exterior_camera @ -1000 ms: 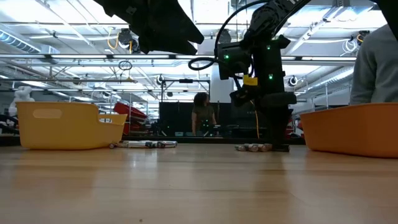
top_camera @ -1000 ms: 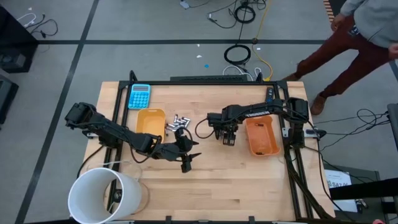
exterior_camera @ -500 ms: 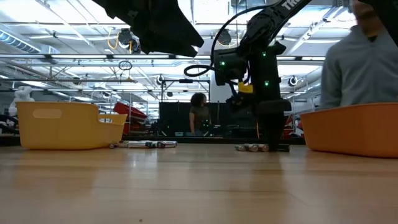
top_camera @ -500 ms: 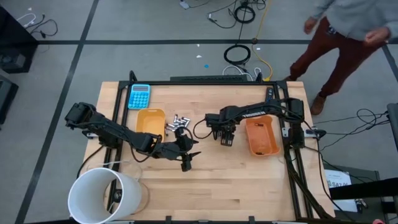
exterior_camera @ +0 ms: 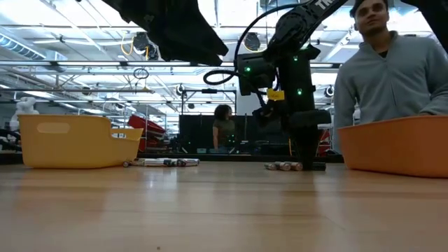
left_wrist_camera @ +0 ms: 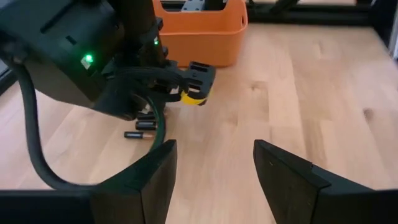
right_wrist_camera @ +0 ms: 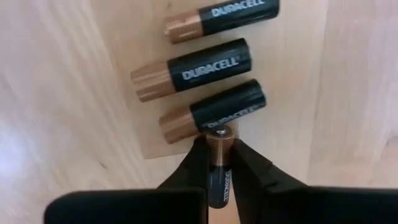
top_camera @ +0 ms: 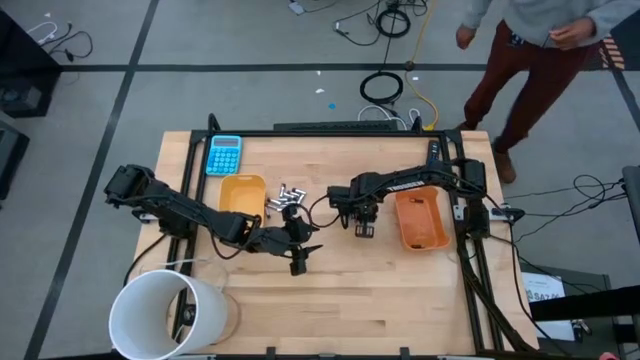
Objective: Sort batteries
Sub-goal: Put the black battery into the orange bin
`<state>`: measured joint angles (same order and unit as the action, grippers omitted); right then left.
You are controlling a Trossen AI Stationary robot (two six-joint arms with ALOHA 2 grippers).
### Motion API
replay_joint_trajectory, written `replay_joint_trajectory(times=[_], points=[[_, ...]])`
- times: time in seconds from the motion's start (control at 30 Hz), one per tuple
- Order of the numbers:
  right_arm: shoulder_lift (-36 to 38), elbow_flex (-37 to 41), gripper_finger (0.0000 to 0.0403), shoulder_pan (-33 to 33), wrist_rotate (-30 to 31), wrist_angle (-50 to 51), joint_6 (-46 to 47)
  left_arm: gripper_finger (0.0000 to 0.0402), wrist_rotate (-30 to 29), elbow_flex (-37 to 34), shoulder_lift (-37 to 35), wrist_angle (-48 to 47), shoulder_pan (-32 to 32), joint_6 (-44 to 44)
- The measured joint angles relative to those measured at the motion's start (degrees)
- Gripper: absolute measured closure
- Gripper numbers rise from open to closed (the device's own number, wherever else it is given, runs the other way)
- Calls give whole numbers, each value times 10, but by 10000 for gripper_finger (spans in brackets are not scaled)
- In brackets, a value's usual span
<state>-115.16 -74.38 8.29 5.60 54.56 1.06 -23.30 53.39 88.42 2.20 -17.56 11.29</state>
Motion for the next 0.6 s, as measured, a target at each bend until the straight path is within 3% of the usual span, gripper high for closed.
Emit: replay_joint_trajectory(times=[0.13, 0.3, 0.47, 0.6], points=[[44, -19, 381, -9, 47, 28, 6, 178, 66, 0, 0, -6, 17, -18], [184, -21, 381, -30, 72, 76, 69, 178, 127, 0, 0, -12, 43, -66], [330, 28, 381, -83, 87, 101, 182, 178, 223, 0, 0, -14, 66, -148], [427, 124, 381, -139, 105, 110, 312, 178, 291, 0, 0, -13, 84, -181]])
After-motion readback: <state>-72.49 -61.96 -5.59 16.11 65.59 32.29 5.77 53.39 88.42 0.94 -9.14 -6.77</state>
